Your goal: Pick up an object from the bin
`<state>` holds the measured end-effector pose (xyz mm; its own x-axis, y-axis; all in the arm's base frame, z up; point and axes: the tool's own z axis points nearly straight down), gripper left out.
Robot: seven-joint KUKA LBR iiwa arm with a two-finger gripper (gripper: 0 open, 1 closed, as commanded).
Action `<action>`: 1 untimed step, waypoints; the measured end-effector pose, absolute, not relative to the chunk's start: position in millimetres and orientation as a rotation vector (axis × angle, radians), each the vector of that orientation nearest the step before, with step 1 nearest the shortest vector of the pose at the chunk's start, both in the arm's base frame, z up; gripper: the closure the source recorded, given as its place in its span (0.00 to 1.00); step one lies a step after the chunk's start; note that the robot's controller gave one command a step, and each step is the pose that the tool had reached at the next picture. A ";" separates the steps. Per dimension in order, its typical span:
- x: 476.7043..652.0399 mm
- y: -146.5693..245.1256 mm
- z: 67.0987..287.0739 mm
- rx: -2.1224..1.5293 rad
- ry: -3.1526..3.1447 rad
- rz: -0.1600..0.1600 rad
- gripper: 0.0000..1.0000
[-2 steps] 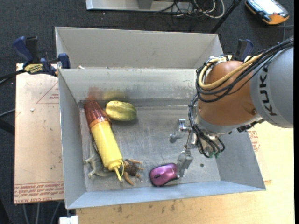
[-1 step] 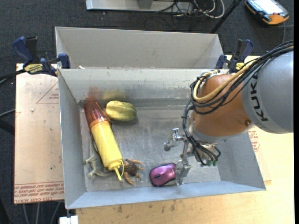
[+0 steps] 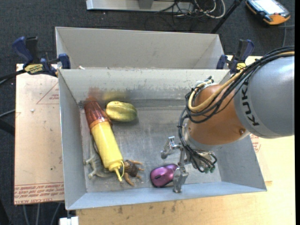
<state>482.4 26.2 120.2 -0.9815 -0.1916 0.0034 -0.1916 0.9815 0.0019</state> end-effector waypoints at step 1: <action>485.5 33.9 146.1 0.426 -3.116 -0.001 0.00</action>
Offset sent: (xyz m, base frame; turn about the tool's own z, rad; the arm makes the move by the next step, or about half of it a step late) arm 0.0030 -0.0031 -0.0502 -0.0812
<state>485.5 33.9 146.1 -0.9633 -0.2683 -0.0033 -0.2683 0.9633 0.0003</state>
